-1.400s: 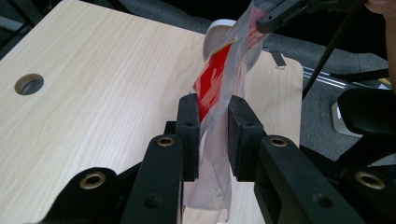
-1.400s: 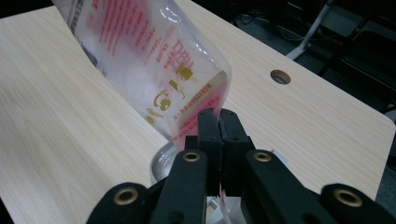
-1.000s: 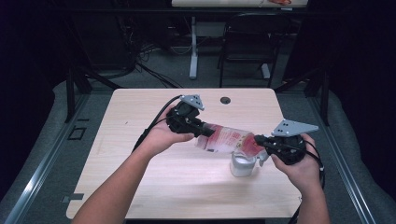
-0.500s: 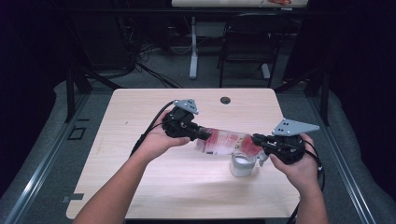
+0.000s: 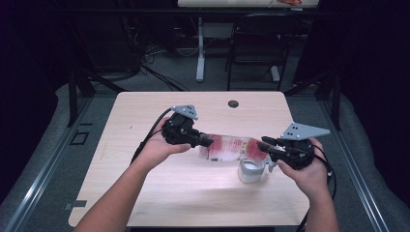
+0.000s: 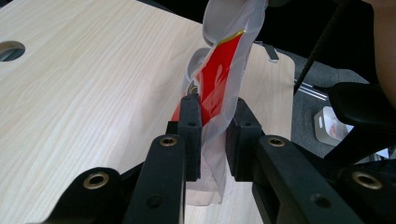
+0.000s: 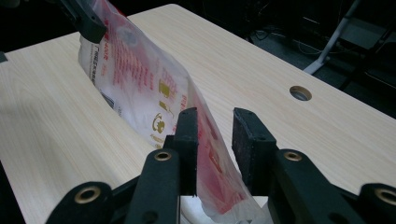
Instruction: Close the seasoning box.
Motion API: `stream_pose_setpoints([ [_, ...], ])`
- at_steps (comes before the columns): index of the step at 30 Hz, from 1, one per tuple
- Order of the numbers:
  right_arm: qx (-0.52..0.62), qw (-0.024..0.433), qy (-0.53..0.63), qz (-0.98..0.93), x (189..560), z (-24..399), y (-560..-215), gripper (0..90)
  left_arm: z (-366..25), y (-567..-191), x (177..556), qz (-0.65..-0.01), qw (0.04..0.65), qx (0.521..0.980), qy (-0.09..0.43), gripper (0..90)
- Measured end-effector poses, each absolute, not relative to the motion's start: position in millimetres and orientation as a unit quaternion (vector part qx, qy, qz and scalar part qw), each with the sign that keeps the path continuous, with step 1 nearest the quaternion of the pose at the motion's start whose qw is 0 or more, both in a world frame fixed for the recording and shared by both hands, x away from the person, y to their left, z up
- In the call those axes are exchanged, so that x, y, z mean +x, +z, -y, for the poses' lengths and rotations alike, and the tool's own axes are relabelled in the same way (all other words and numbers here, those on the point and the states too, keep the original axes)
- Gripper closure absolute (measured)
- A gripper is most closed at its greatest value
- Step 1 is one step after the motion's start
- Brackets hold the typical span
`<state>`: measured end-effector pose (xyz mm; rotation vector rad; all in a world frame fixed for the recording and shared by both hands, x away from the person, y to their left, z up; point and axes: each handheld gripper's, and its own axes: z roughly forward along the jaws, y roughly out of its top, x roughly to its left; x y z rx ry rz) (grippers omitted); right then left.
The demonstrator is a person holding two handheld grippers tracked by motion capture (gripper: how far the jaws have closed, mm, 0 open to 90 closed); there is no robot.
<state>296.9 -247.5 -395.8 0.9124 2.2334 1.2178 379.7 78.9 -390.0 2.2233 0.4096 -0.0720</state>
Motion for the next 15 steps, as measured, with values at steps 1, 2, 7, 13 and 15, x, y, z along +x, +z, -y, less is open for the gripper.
stream_pose_setpoints([
  [1, 0.330, 0.215, 0.443, -0.806, 297.3, 247.5, -396.2, 70.5, -80.3, -391.0, 379.8, -0.165, 0.427, 0.889, -0.028, 78.3],
  [2, 0.330, 0.213, 0.444, -0.805, 297.7, 247.5, -396.4, 69.5, -81.7, -392.2, 380.0, -0.169, 0.428, 0.887, -0.030, 78.1],
  [7, 0.328, 0.198, 0.449, -0.807, 299.0, 246.3, -397.8, 67.9, -87.6, -397.5, 382.9, -0.176, 0.432, 0.884, -0.036, 77.8],
  [13, 0.325, 0.182, 0.452, -0.811, 300.8, 247.8, -400.6, 69.0, -89.2, -400.2, 382.2, -0.183, 0.425, 0.886, -0.030, 77.5],
  [15, 0.325, 0.179, 0.449, -0.813, 301.0, 248.7, -401.3, 69.2, -88.9, -400.9, 382.5, -0.180, 0.430, 0.884, -0.038, 77.5],
])
